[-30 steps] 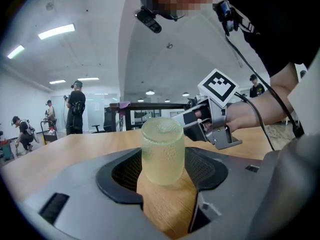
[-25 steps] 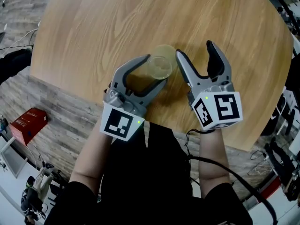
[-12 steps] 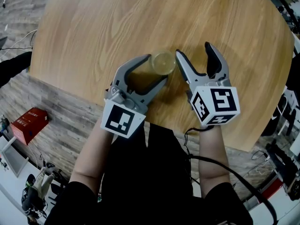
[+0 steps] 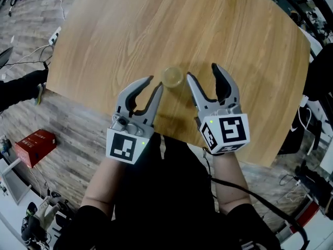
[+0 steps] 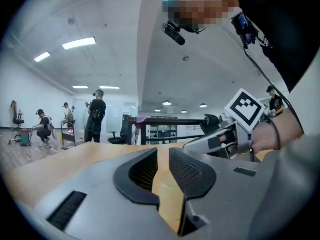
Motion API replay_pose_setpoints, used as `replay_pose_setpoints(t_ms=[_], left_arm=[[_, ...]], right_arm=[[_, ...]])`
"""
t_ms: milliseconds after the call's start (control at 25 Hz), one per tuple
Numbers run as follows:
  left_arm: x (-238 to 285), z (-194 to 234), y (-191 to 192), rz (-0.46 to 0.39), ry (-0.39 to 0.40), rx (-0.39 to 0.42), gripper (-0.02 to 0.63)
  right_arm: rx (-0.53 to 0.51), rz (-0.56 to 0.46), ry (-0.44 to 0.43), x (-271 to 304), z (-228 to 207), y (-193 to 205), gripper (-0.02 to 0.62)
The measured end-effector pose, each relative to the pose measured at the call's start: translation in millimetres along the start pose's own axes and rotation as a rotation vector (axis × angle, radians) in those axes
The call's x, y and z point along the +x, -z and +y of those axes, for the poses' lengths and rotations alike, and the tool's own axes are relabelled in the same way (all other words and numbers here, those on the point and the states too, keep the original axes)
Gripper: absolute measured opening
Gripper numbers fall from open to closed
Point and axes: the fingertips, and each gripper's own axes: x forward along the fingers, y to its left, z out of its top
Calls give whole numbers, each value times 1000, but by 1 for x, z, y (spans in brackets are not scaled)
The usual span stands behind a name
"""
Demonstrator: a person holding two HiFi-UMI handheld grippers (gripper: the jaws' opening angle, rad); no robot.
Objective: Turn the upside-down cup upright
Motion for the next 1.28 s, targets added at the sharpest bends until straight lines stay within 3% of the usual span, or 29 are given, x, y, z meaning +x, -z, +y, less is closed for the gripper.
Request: replay_pose_setpoints(t_ms=[80, 160, 240, 360, 600, 920, 1280], left_arm=[[-2, -6, -30, -36, -25, -23, 38], [-10, -19, -56, -43, -31, -65, 15], [-20, -32, -78, -44, -46, -100, 9], [-34, -48, -103, -46, -70, -130, 9], [-70, -67, -114, 47, -91, -157, 9], [-95, -63, -146, 37, -58, -110, 9], [-117, -60, -156, 56, -10, -91, 9]], right_arm=[[-1, -43, 20, -22, 10, -23, 130], [-2, -61, 23, -47, 24, -40, 48], [-19, -58, 13, -71, 40, -50, 18], [-69, -50, -7, -99, 64, -62, 14], [-91, -55, -43, -143, 109, -88, 12], [-38, -72, 5, -157, 135, -105, 12], [-53, -109, 113, -170, 144, -124, 12]])
